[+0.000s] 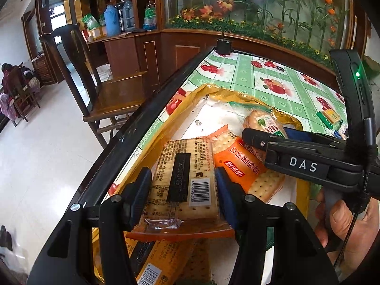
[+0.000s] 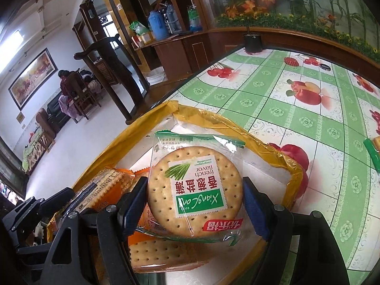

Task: Organize snacks
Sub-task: 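Open both grippers to drop the brown and round cracker packs into the tray, then grasp the tall black-striped cracker pack with the right gripper while the left moves to the table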

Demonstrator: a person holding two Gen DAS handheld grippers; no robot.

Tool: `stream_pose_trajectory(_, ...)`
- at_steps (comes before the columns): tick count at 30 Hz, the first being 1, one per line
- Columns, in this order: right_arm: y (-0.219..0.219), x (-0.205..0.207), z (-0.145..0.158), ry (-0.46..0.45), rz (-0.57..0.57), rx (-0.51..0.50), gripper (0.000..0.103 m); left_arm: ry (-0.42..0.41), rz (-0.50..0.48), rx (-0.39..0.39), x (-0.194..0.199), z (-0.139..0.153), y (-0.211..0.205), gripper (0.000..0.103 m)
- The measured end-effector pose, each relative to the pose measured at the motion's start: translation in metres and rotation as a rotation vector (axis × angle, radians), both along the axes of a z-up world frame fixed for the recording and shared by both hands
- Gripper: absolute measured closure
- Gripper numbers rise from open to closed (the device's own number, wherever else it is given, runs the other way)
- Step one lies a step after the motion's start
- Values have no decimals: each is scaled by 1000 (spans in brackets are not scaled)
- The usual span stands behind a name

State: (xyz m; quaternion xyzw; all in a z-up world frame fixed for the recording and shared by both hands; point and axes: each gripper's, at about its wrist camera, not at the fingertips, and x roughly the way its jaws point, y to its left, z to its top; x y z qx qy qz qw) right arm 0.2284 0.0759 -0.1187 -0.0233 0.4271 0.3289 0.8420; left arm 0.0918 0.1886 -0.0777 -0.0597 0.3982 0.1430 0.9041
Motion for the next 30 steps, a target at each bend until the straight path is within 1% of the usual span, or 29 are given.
stream_pose_trajectory(2, -2, -1, 2, -4, -12, 1, 25, -10, 0, -9, -3, 2, 0, 33)
stream_pose_trajectory(4, -6, -2, 4, -2, -18, 9, 25, -20, 9, -5, -5, 5, 0, 25)
stream_pose_trajectory(7, -15, -2, 7, 4, -37, 29, 21, -33, 14, -6, -8, 8, -2, 25)
stream_pose_trajectory(8, -18, -2, 8, 9, -43, 42, 18, -30, 16, -7, -8, 9, -4, 25)
stream_pose_trajectory(10, -24, -3, 12, 14, -50, 56, 17, -34, 9, -10, -9, 11, -7, 25)
stream_pose_trajectory(13, -37, -10, 20, 5, -55, 67, 17, -69, -1, -16, -14, 19, -14, 26)
stream_pose_trajectory(16, -64, -23, 30, -18, -84, 88, 14, -114, -18, -36, -20, 28, -22, 26)
stream_pose_trajectory(20, -119, -41, 40, -55, -178, 99, 11, -157, -70, -60, -21, 38, -45, 26)
stream_pose_trajectory(21, -141, -46, 41, -63, -220, 95, 11, -159, -84, -62, -20, 38, -50, 26)
stream_pose_trajectory(23, -172, -53, 41, -71, -284, 85, 11, -158, -113, -63, -18, 39, -64, 26)
stream_pose_trajectory(24, -196, -57, 40, -73, -330, 80, 11, -156, -133, -64, -16, 39, -73, 26)
stream_pose_trajectory(29, -287, -72, 40, -67, -515, 43, 11, -130, -223, -72, -9, 35, -114, 26)
stream_pose_trajectory(30, -309, -76, 40, -68, -558, 22, 11, -130, -236, -72, -9, 35, -120, 26)
